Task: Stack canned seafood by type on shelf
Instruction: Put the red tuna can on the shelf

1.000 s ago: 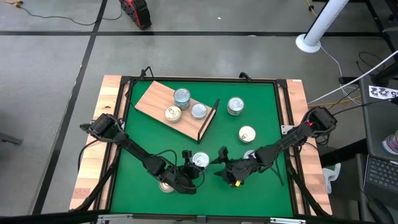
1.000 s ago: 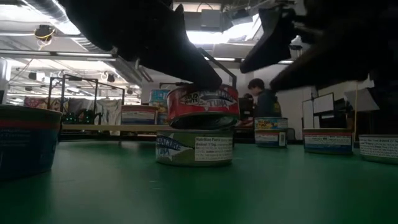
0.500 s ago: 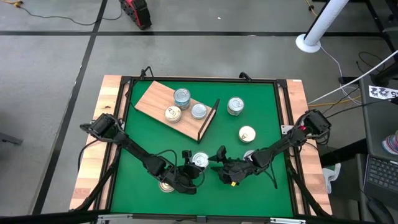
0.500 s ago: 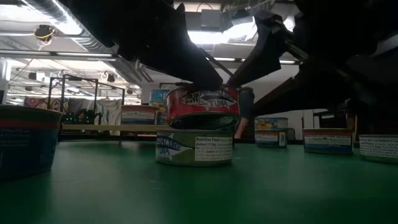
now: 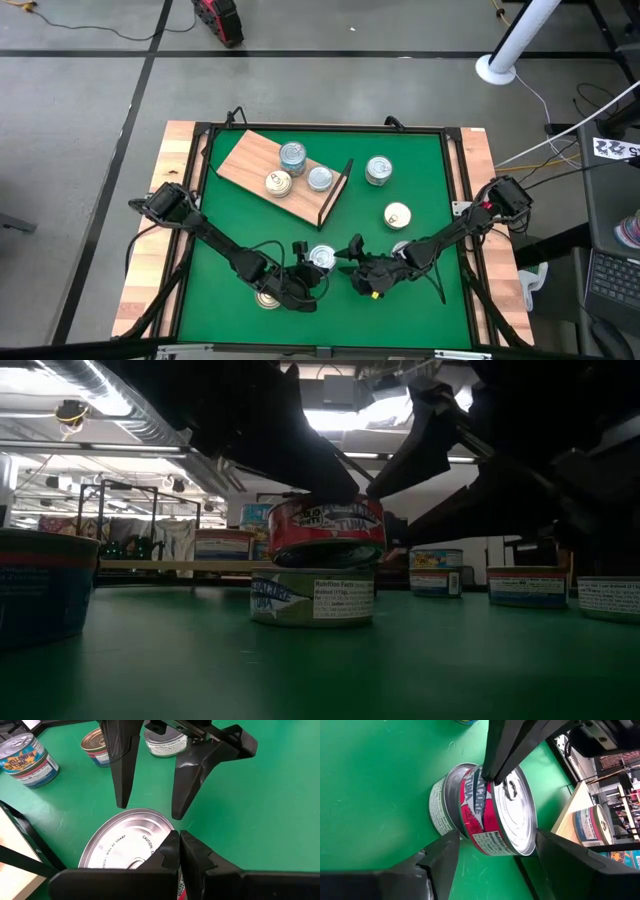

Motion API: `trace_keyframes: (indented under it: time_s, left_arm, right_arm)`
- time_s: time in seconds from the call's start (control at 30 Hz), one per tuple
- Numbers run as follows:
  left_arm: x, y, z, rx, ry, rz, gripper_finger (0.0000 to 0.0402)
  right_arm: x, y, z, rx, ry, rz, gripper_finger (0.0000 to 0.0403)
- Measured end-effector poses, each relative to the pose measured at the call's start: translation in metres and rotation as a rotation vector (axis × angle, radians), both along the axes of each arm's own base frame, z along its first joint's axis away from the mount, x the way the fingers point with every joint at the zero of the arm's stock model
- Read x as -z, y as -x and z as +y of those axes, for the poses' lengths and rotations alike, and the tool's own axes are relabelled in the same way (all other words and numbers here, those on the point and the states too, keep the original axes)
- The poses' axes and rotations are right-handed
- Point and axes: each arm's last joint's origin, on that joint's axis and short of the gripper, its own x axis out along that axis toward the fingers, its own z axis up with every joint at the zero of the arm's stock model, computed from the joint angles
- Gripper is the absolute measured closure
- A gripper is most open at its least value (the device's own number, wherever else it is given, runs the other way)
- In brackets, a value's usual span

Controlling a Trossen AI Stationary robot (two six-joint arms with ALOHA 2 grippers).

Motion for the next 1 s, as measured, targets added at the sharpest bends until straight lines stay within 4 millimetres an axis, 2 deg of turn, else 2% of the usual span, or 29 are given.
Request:
trace_keyframes:
  time_s: [0.63,0.83,1.0]
  left_arm:
    - [0.0,-0.001,0.002,-0.005,0.0,0.0,0.04]
    - [0.0,-0.001,0.002,-0.005,-0.001,0.001,0.04]
    - [0.0,-0.001,0.002,-0.005,-0.001,0.002,0.0399]
  right_arm:
    - [0.0,0.0,0.0,-0.001,0.0,0.0,0.0146]
    - [0.011,-0.004,0.002,0.012,0.015,-0.005,0.0146]
    - [0.017,-0.005,0.001,0.033,0.092,-0.006,0.0146]
